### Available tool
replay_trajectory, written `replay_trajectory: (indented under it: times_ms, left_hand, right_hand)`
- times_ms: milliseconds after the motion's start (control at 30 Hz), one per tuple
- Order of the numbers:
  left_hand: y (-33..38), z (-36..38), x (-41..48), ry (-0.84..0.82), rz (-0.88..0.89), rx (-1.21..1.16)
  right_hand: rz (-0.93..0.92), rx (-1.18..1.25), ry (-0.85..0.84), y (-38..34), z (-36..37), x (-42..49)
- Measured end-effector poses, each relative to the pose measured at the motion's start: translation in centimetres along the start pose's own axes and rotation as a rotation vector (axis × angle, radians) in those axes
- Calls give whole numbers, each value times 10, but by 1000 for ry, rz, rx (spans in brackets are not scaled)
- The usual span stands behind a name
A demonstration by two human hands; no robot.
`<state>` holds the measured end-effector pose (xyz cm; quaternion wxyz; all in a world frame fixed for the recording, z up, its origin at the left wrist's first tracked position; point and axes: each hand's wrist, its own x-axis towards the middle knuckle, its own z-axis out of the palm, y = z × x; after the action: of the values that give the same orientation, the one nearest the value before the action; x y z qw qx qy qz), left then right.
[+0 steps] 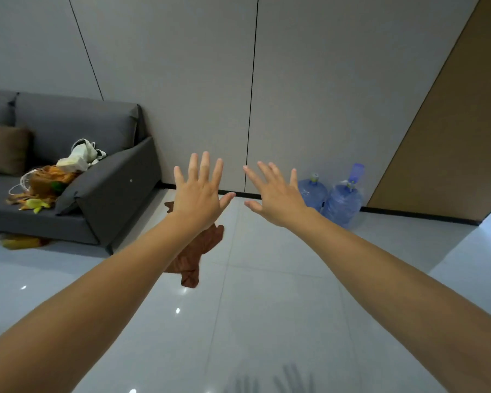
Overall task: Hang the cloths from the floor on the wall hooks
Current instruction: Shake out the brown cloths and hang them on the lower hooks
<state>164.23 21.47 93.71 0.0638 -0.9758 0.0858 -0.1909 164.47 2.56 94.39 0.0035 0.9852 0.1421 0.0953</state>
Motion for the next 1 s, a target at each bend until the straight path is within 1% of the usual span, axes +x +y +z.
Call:
replay_trajectory:
  times_ms: [233, 533, 800, 933, 1000]
  left_hand:
    - [-53, 47, 88, -27, -19, -16]
    - [-117, 133, 156, -151, -97, 45]
    - [-175, 204, 235, -209, -259, 52]
    - [-199, 240, 274, -259, -348, 41]
    - [-211, 258, 292, -269, -384, 36]
  right_hand:
    - [1, 5, -8, -2, 21, 112]
    - [-81, 61, -76, -21, 94, 239]
    - [-166, 141, -117, -27, 178, 377]
    - [-223, 143, -141, -21, 213, 436]
    - [-224, 146, -157, -17, 229, 463]
